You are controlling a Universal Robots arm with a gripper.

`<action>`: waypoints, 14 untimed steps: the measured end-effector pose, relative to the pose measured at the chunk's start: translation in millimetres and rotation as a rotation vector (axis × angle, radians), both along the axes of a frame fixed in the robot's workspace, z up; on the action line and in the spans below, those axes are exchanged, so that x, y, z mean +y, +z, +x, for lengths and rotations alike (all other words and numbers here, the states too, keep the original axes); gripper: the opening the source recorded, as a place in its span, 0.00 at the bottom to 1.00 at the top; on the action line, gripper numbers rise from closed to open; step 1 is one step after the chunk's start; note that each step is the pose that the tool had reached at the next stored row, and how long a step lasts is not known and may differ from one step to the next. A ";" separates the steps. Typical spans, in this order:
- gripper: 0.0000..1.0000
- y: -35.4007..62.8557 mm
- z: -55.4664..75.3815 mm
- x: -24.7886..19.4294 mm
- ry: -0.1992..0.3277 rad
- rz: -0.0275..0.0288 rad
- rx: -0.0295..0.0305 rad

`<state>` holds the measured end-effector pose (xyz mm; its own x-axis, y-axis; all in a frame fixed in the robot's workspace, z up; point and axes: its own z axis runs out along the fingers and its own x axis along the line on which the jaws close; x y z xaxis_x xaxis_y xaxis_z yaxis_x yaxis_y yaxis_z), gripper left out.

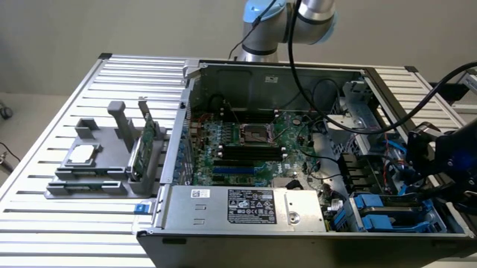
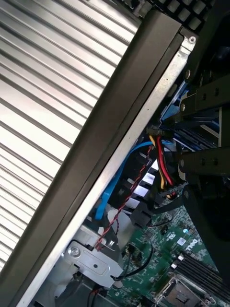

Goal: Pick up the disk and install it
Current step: 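Insert the first disk wire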

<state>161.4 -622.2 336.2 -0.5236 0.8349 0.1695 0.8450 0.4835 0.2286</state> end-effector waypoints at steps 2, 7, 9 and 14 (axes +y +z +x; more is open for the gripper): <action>0.33 -0.5 0.1 0.0 -0.004 0.0020 0.0032; 0.33 -2.2 2.4 0.0 -0.009 0.0115 0.0076; 0.33 -2.7 4.1 -0.1 -0.010 0.0141 0.0092; 0.33 -3.1 6.4 -0.4 -0.013 0.0165 0.0186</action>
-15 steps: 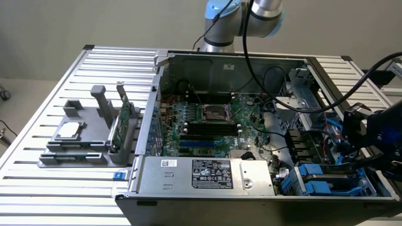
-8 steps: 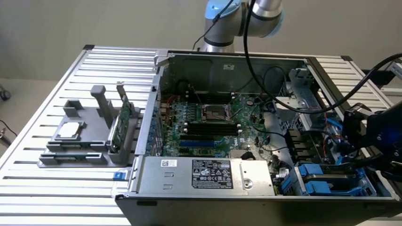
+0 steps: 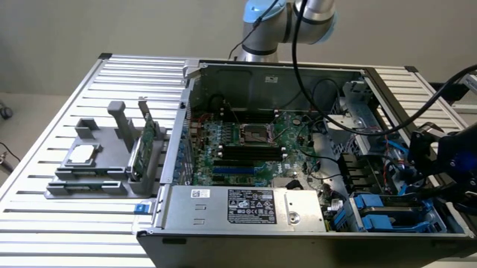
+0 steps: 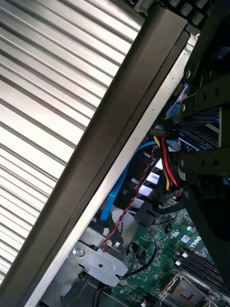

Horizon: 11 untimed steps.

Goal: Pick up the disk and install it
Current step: 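Insert the first disk wire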

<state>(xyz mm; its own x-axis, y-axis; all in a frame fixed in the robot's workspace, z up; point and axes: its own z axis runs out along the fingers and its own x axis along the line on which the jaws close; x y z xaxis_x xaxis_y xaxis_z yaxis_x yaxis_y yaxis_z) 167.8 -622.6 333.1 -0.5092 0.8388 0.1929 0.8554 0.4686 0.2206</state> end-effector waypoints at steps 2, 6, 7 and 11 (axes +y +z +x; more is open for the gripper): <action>0.33 0.0 0.5 0.0 -0.001 0.0004 0.0069; 0.24 -0.1 1.1 -0.1 -0.004 0.0009 0.0224; 0.24 0.0 1.1 -0.1 -0.005 0.0010 0.0254; 0.18 0.0 1.2 -0.1 -0.013 0.0014 0.0365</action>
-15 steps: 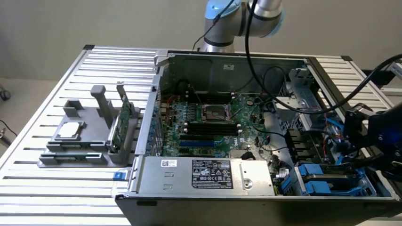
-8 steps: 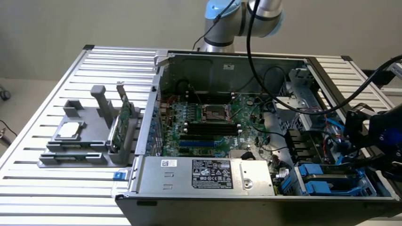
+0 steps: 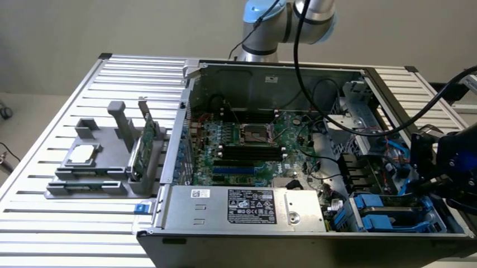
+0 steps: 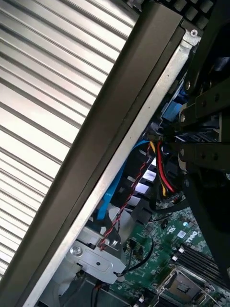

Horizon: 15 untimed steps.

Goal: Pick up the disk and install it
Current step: 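Insert the first disk wire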

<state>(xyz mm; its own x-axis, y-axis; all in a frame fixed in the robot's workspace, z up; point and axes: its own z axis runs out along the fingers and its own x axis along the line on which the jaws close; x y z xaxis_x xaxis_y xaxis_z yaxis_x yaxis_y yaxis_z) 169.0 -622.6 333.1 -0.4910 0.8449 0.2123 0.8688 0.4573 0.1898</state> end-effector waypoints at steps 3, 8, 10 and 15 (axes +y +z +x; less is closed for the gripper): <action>0.17 0.9 -0.1 -0.1 -0.008 0.0005 0.0110; 0.17 3.2 -2.6 -0.1 -0.016 0.0122 0.0313; 0.17 4.0 -3.8 -0.1 -0.018 0.0192 0.0384; 0.17 5.1 -6.1 -0.3 -0.023 0.0296 0.0570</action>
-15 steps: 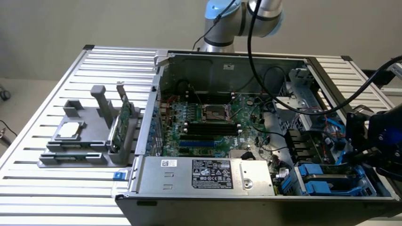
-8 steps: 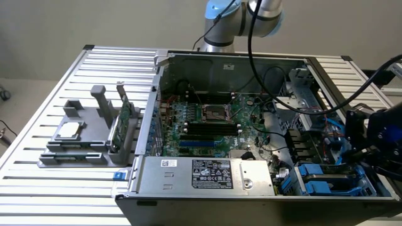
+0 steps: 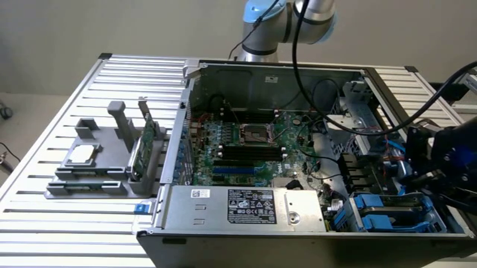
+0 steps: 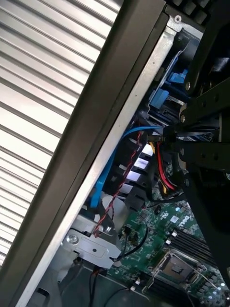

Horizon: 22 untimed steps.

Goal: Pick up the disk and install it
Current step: 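Insert the first disk wire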

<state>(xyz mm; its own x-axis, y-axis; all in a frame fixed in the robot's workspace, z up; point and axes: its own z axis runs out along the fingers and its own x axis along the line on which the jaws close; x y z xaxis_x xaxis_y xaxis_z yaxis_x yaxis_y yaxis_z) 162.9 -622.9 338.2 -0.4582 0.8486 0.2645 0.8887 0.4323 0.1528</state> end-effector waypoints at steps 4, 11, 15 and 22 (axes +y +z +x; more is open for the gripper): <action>0.17 -0.1 -1.6 -0.1 -0.003 0.0004 0.0121; 0.17 1.2 -9.6 -0.1 -0.005 -0.0076 0.0139; 0.17 2.4 -14.6 1.3 -0.005 -0.0326 0.0138; 0.17 10.1 -15.7 11.2 -0.006 -0.0797 0.0132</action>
<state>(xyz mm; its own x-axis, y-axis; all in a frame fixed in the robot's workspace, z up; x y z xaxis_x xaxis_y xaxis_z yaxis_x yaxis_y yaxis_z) 147.2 -611.7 348.3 -0.4502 0.8698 0.2020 0.8929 0.4374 0.1064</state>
